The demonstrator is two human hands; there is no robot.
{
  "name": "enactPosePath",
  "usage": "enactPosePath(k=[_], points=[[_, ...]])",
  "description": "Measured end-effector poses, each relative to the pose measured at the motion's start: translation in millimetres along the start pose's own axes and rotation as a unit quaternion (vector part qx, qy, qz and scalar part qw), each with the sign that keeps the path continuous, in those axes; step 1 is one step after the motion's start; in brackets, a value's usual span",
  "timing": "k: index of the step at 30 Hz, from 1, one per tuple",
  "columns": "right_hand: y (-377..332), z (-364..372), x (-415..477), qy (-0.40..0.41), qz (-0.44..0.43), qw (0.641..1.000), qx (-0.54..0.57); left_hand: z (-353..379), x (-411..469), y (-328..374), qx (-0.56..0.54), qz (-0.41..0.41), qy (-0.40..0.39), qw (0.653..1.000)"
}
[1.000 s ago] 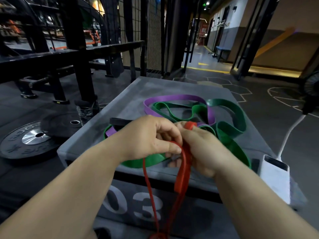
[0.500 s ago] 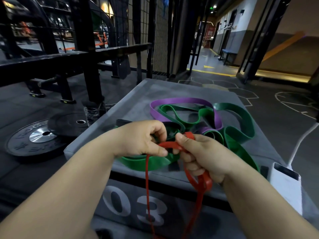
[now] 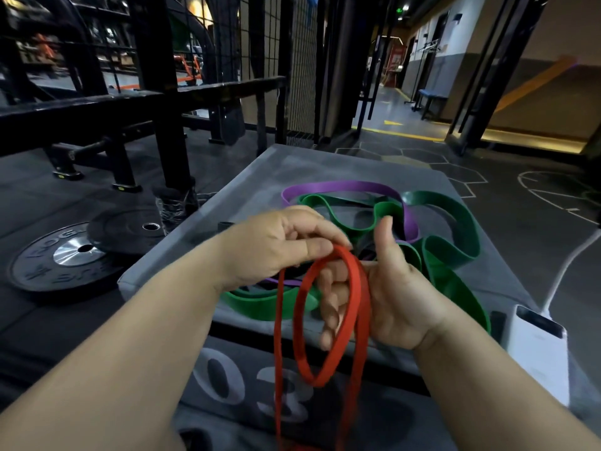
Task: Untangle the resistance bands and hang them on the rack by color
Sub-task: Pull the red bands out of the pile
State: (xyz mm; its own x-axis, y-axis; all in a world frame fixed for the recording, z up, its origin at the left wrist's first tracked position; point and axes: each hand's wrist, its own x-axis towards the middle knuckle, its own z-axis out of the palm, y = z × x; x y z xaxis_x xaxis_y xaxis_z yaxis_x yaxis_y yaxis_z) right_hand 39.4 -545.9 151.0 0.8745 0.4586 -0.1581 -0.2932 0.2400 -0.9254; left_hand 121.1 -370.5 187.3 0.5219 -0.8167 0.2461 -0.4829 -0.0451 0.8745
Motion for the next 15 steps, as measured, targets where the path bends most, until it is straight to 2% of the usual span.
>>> enactPosePath(k=[5, 8, 11, 15], points=[[4, 5, 3, -0.032, 0.003, 0.998, 0.049, 17, 5, -3, 0.025, 0.017, -0.005, 1.0], [5, 5, 5, -0.023, -0.011, 0.999, 0.025, 20, 8, -7, -0.038, 0.006, 0.026, 0.999], [1, 4, 2, -0.028, 0.005, 0.998, 0.053, 22, 9, -9, -0.083, -0.016, 0.041, 0.996], [-2, 1, 0, -0.035, 0.022, 0.996, 0.078, 26, 9, -16, -0.084, -0.062, -0.015, 0.994]])
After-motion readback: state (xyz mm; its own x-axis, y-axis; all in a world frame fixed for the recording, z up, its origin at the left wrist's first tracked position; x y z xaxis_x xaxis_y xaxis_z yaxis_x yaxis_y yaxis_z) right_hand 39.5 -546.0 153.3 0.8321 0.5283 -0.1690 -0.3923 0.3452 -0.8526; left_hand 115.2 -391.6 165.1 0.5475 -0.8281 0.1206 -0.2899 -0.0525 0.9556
